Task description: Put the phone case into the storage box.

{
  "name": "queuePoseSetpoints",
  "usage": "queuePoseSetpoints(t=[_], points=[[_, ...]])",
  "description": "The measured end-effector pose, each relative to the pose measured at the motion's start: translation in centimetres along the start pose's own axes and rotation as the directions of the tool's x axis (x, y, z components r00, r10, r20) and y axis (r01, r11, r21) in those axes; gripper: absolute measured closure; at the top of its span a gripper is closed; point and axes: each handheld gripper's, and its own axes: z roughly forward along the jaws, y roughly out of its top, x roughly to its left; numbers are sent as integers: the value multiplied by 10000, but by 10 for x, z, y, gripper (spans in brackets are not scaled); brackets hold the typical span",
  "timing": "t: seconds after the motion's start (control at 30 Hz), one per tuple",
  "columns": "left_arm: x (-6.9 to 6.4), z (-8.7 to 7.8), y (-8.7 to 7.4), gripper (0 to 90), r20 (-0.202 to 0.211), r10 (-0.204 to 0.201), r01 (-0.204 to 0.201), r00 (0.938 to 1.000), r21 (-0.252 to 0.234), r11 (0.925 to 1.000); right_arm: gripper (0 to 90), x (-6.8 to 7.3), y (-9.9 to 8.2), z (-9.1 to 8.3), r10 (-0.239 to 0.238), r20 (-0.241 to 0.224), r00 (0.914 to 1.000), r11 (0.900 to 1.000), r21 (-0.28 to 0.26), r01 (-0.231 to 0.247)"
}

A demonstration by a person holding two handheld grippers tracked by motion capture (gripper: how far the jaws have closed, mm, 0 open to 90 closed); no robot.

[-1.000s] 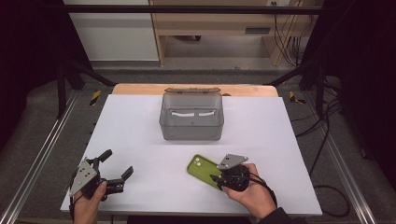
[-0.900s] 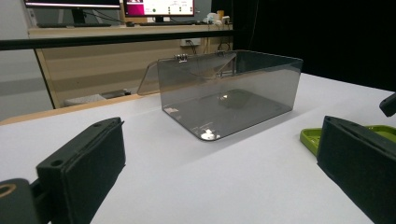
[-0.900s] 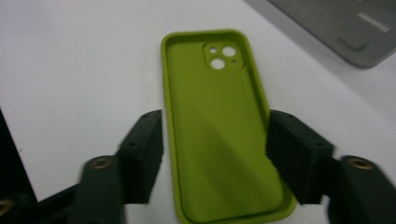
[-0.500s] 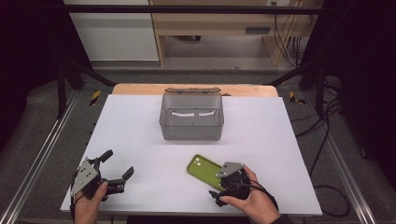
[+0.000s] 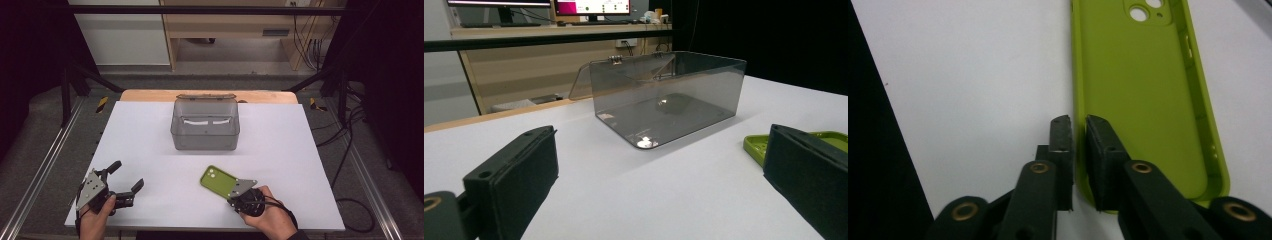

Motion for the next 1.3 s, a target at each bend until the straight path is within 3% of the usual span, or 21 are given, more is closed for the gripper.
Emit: queuePoseSetpoints(t=[0.1, 0.3, 0.43, 0.53, 0.6, 0.67, 0.83, 1.1, 1.3], points=[[2, -3, 1, 12, -61, -192, 191, 9998, -162, 9997, 860, 2, 0, 0, 71, 237, 9997, 10000, 39, -72], [4, -5, -1, 14, -268, -363, 359, 9990, -150, 9992, 865, 10, 1, 1, -572, 831, 9949, 9983, 136, 563], [5, -10, -1, 14, -507, -397, 389, 9979, -161, 9991, 876, 9, -2, 1, -622, 737, 9953, 9980, -52, 628], [7, -12, -1, 15, -680, -446, 430, 9967, -246, 9988, 881, 6, -4, 0, -474, 515, 9975, 9985, -255, 488], [8, -13, -3, 14, -787, -533, 516, 9955, -236, 9984, 881, 3, -7, -2, -154, 437, 9989, 9975, -676, 184], [10, -13, -4, 14, -879, -600, 583, 9943, -214, 9981, 881, -1, -14, -3, 318, 360, 9988, 9904, -1353, -267], [12, -13, -4, 14, -967, -690, 671, 9929, -233, 9975, 882, -9, -22, -12, 1000, 538, 9935, 9733, -2124, -865], [10, -14, -3, 13, -906, -630, 607, 9939, -279, 9978, 882, -8, -23, -13, 1298, 982, 9867, 9544, -2821, -974], [11, -12, -3, 13, -879, -688, 662, 9937, -323, 9973, 881, -6, -22, -13, 1265, 873, 9881, 9483, -3028, -946]])
